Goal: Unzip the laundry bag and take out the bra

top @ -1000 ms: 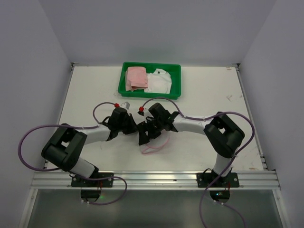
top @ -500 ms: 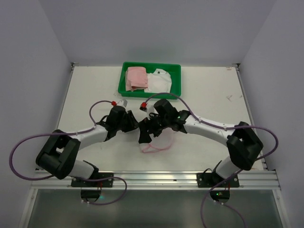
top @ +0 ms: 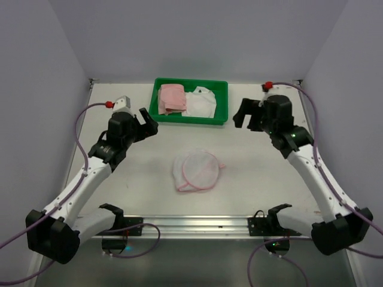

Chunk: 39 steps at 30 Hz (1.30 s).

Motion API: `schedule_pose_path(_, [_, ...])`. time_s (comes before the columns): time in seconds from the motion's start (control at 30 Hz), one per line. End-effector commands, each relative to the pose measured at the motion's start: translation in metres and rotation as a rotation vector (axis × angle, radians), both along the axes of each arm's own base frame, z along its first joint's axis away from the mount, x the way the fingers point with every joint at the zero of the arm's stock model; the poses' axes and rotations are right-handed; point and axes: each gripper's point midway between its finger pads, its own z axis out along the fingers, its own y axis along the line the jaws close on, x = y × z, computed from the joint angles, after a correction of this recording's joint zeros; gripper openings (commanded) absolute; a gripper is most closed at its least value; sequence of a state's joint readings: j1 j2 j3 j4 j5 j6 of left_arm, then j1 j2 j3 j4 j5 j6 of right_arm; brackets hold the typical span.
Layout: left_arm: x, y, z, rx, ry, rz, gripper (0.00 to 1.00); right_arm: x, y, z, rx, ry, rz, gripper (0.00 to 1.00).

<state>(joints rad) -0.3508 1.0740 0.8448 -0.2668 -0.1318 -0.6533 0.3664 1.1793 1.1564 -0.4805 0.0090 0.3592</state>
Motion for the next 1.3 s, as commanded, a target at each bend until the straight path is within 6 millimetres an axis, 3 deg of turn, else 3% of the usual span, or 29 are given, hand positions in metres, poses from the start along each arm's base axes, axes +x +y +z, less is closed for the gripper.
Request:
schedule_pose_path(0.0, [-0.012, 0.049, 0.042, 0.175, -0.061, 0.117, 1.00, -0.027, -0.066, 0.065, 0.030, -0.147, -0.252, 0.99])
schedule_pose_path(0.07, [-0.025, 0.067, 0.062, 0.228, -0.091, 0.158, 1.00, -0.048, -0.092, 0.092, -0.003, -0.246, -0.323, 0.99])
schedule_pose_path(0.13, [-0.034, 0.083, 0.091, 0.257, -0.147, 0.215, 1.00, -0.065, -0.111, 0.107, -0.012, -0.308, -0.399, 0.99])
schedule_pose_path(0.17, [-0.040, 0.090, 0.101, 0.269, -0.167, 0.236, 1.00, -0.073, -0.117, 0.109, -0.006, -0.331, -0.418, 0.99])
schedule_pose_path(0.2, [-0.052, 0.098, 0.111, 0.287, -0.186, 0.247, 1.00, -0.091, -0.123, 0.126, 0.034, -0.406, -0.433, 0.99])
schedule_pose_path(0.27, [-0.066, 0.112, 0.136, 0.302, -0.232, 0.297, 1.00, -0.108, -0.131, 0.137, 0.054, -0.471, -0.447, 0.99])
schedule_pose_path(0.3, [-0.077, 0.117, 0.146, 0.314, -0.255, 0.299, 1.00, -0.126, -0.137, 0.151, 0.083, -0.534, -0.453, 0.99])
schedule_pose_path(0.47, [-0.110, 0.133, 0.188, 0.316, -0.357, 0.321, 1.00, -0.167, -0.155, 0.170, 0.097, -0.677, -0.478, 0.99])
schedule_pose_path(0.53, [-0.121, 0.138, 0.194, 0.317, -0.380, 0.326, 1.00, -0.183, -0.159, 0.177, 0.106, -0.740, -0.473, 0.99])
schedule_pose_path(0.8, [-0.149, 0.151, 0.203, 0.321, -0.440, 0.352, 1.00, -0.199, -0.156, 0.174, 0.088, -0.822, -0.412, 0.99])
schedule_pose_path(1.0, [-0.151, 0.149, 0.202, 0.276, -0.457, 0.356, 1.00, -0.204, -0.153, 0.173, 0.088, -0.847, -0.380, 0.99])
schedule_pose_path(1.27, [-0.137, 0.135, 0.193, 0.258, -0.433, 0.306, 1.00, -0.202, -0.148, 0.173, 0.089, -0.845, -0.356, 0.99])
